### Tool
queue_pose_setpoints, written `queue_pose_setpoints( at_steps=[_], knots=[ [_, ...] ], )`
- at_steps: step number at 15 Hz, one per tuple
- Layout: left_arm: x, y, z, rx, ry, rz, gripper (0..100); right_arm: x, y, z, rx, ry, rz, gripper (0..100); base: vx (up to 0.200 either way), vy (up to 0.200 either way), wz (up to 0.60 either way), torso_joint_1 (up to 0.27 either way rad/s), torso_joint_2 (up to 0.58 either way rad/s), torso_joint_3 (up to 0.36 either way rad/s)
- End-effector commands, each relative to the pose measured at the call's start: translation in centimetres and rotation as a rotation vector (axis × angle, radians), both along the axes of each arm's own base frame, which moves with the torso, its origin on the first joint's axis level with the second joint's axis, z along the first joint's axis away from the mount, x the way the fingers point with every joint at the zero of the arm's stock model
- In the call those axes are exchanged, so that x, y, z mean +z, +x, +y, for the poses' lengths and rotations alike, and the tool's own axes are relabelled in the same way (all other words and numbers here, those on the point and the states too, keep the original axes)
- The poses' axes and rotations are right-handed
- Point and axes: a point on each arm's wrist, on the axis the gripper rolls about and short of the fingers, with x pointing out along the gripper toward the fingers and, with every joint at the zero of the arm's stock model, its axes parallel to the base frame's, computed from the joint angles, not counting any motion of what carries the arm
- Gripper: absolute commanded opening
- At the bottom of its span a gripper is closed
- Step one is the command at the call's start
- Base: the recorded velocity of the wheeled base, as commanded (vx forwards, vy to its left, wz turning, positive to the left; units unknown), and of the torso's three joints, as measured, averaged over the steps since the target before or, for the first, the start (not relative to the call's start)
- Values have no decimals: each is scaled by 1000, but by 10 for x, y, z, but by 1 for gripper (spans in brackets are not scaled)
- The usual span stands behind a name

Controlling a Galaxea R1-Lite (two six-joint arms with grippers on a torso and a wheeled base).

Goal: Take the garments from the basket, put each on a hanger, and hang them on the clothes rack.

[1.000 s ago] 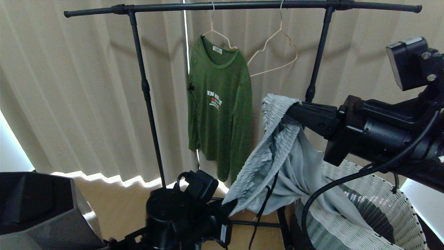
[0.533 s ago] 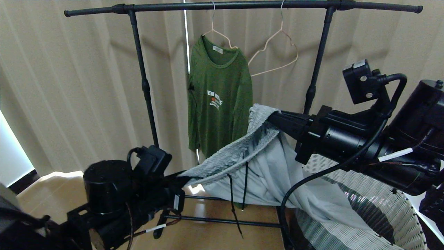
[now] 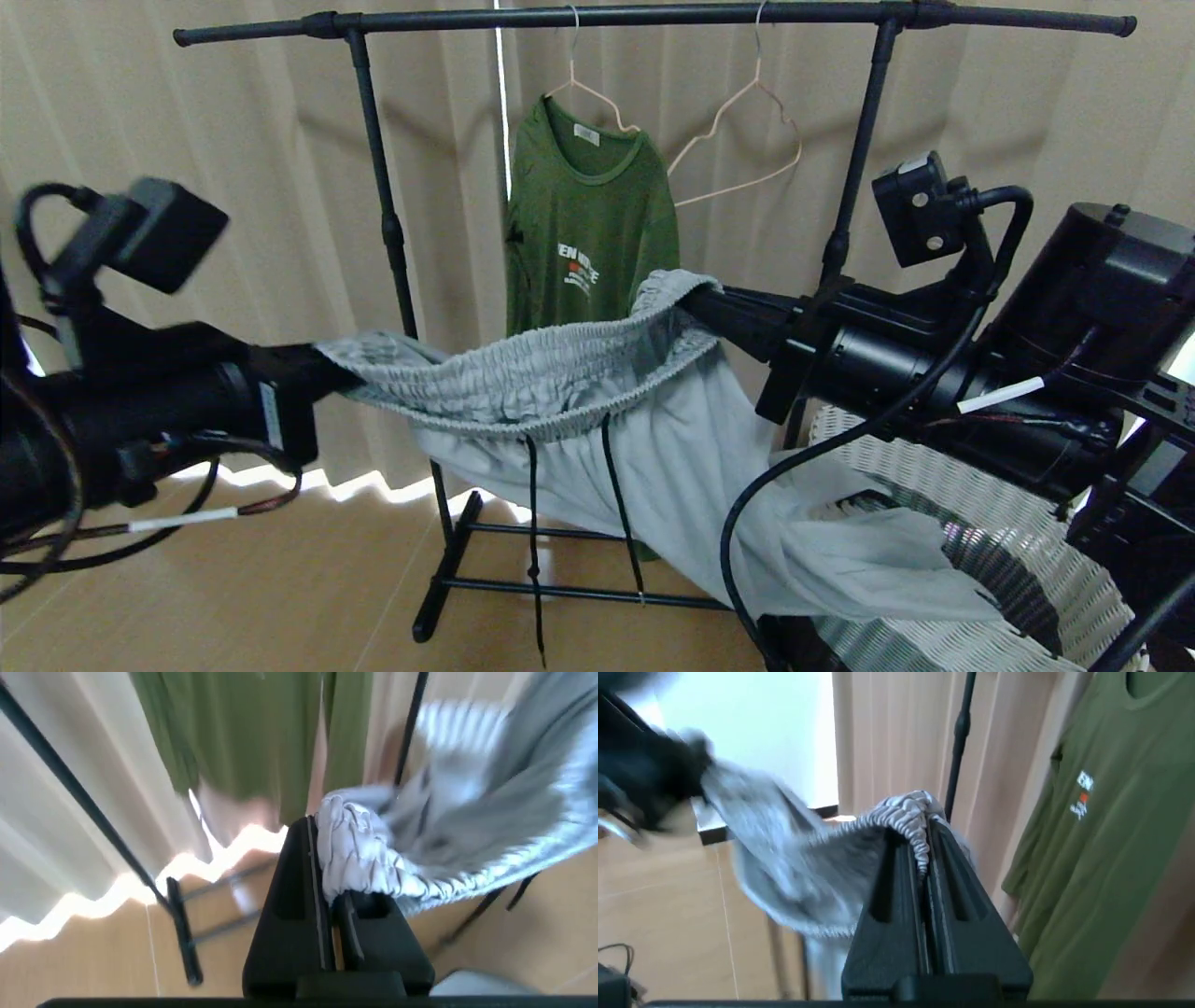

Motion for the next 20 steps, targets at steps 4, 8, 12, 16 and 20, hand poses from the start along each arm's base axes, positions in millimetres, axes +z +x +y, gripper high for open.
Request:
queue_pose_setpoints(
  at_steps=[4, 8, 12, 16, 20],
  knots=[
    [45, -15, 30, 116, -36, -120, 0, 2, 17, 25, 40, 101, -12, 0, 0, 0, 0, 0, 0, 0],
    [57, -17, 34, 128, -49, -142, 0, 9, 25, 30, 39, 132, -52, 0, 0, 0, 0, 0, 0, 0],
    [51, -7, -1, -15, -153, -38, 0, 25, 20, -20, -92, 59, 12, 0, 0, 0, 0, 0, 0, 0],
    [42, 18, -41, -127, -139, 43, 0, 48, 3, -73, -237, 3, 11, 0, 0, 0, 0, 0, 0, 0],
    [57, 61, -72, -151, -149, 18, 0, 51, 13, -102, -353, 9, -5, 0, 0, 0, 0, 0, 0, 0]
  ],
)
